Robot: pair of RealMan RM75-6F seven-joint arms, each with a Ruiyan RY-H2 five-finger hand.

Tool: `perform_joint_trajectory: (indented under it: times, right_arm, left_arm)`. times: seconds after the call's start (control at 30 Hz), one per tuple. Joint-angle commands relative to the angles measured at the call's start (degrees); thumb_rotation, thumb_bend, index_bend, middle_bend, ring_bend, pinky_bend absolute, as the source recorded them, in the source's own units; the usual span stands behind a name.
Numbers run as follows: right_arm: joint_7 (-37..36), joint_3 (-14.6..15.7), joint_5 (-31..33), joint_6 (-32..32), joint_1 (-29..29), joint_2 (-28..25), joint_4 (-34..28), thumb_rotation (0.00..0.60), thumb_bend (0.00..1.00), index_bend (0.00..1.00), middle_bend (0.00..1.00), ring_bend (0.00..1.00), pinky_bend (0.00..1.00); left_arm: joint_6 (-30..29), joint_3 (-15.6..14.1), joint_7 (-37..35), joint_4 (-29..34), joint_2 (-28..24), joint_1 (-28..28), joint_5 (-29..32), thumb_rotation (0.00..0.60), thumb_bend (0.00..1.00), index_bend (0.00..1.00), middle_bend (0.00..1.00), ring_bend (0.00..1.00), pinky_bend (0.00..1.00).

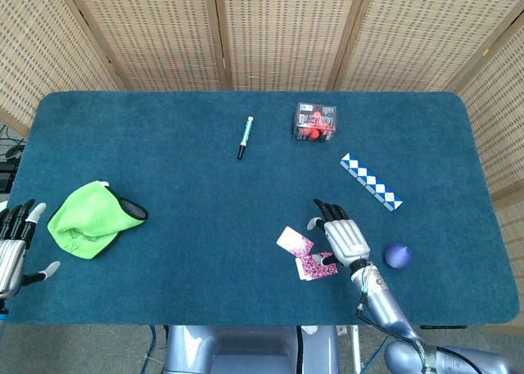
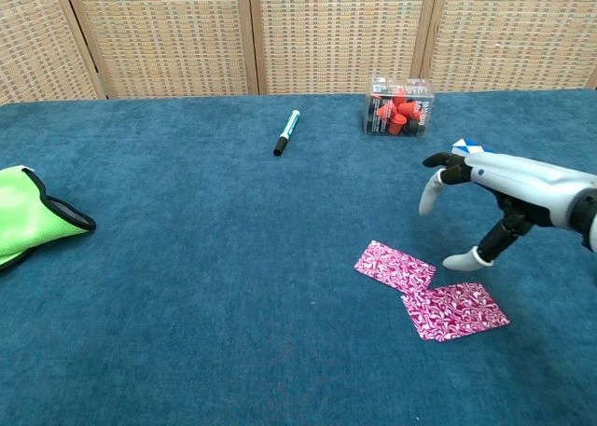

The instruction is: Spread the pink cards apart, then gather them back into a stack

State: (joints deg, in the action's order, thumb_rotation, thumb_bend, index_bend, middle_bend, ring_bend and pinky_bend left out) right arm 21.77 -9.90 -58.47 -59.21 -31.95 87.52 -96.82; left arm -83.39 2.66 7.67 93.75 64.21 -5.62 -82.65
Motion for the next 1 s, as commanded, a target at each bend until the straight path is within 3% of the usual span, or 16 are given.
perform_joint_trajectory:
  times: [0.03, 0.23, 1.0]
  right_arm:
    - [5.91, -2.60, 8.05, -1.75, -2.42, 4.67, 0.59, 0.600, 0.19, 0.33, 0.00, 0.00, 0.01]
    - [11.35, -4.40, 16.83, -5.06, -4.70, 9.30, 1.24, 0.600, 0.16, 0.30, 0.00, 0.00, 0.00]
    - [13.77, -2.72, 17.40, -6.78, -7.36, 17.74, 10.74, 0.600, 0.15, 0.29, 0.00, 0.00, 0.00]
  left_arm:
    - [0.08, 0.00, -0.13, -0.02, -0.04, -0.02, 0.03, 0.600, 0.00, 0.00, 0.00, 0.00, 0.00]
    - [0.31, -0.01, -0.18, 0.06, -0.19, -0.07, 0.19, 0.600, 0.00, 0.00, 0.00, 0.00, 0.00]
    - [0.45, -0.02, -0.25, 0.12, -0.28, -0.10, 0.31, 0.600, 0.00, 0.00, 0.00, 0.00, 0.00]
